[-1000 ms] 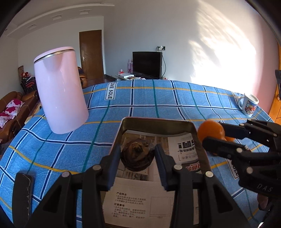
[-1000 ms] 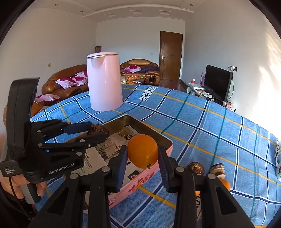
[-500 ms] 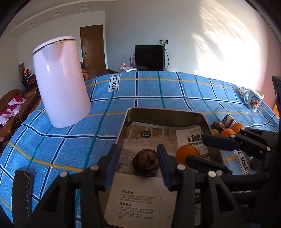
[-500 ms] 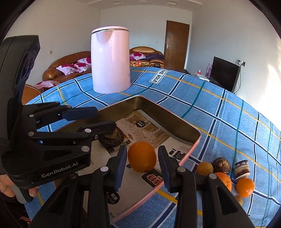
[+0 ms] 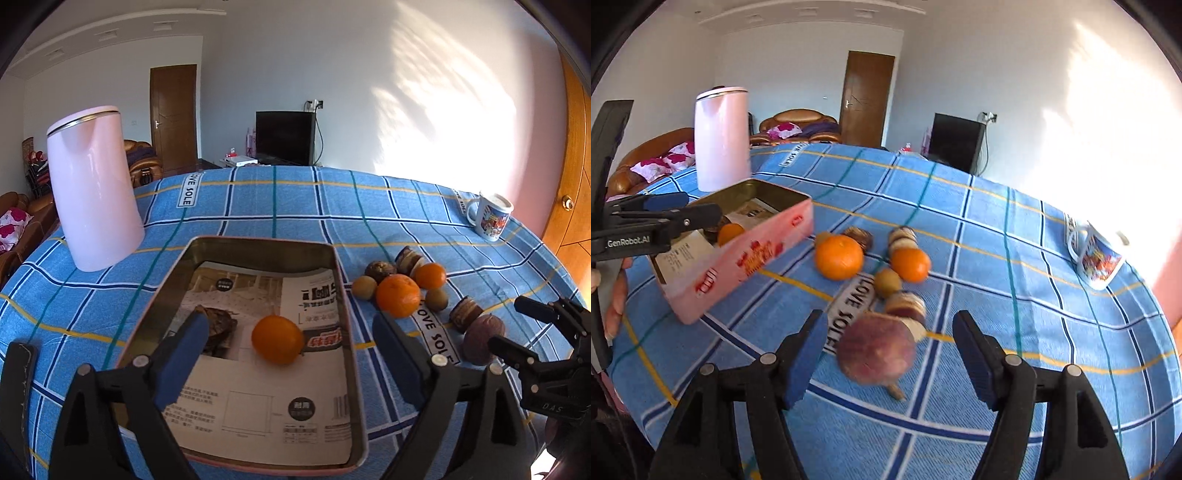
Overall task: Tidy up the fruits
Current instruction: 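Grasp the purple round fruit with right tool while left tool grasps a cake roll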
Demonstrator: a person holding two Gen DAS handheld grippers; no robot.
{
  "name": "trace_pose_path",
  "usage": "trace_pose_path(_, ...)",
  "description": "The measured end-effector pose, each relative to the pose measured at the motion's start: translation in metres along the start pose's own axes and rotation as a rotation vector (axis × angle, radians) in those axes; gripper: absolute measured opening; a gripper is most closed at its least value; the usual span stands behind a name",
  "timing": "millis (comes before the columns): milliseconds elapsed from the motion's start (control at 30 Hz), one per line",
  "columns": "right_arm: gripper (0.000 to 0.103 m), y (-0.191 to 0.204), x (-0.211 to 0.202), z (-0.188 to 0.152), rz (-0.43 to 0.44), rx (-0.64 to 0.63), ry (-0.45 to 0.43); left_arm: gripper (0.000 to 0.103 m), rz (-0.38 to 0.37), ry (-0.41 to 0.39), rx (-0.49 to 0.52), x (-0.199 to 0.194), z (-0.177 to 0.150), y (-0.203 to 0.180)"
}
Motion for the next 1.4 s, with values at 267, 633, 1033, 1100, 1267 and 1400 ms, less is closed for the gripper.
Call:
trace_pose_path(267,0.075,0.002,0.013,-0.004,0.095,0.041,0.036,0.093,-0.012,0.012,0.063,0.0,-0.001,-0.03)
trace_pose_path(633,0.054,-0.015,0.008,-0.01,0.12,0.122,0.028,0.093,-0.074,0.025,0.088,0.008,0.011,-0.072)
trace_pose_path(1033,0.054,-0.1,-0.002,-0.003,-0.104,0.238,-0.015,0.089,-0.168,0.114,0.151,0.033,0.003,-0.156)
trace_pose_path(1100,0.054,-0.104,-0.001,-0.007,-0.102,0.251,-0.017,0.083,-0.186,0.143,0.159,0.039,-0.001,-0.168)
trace_pose_path(1267,0.054,-0.105,-0.003,-0.007,-0.079,0.268,-0.036,0.065,-0.225,0.201,0.136,0.052,-0.007,-0.177)
trace_pose_path(1400,0.054,-0.104,-0.001,-0.008,-0.067,0.271,-0.03,0.061,-0.248,0.219,0.123,0.056,-0.008,-0.181)
Point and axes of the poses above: each gripper's, at about its wrist camera, not at the fingertips, and x roughly the way its jaws point, y to its left, z to its top, the point moved 5 cm from there along x, roughly the way its jaws point, and after that the axes turned 6 degrees about z, right-handed, at the moved point
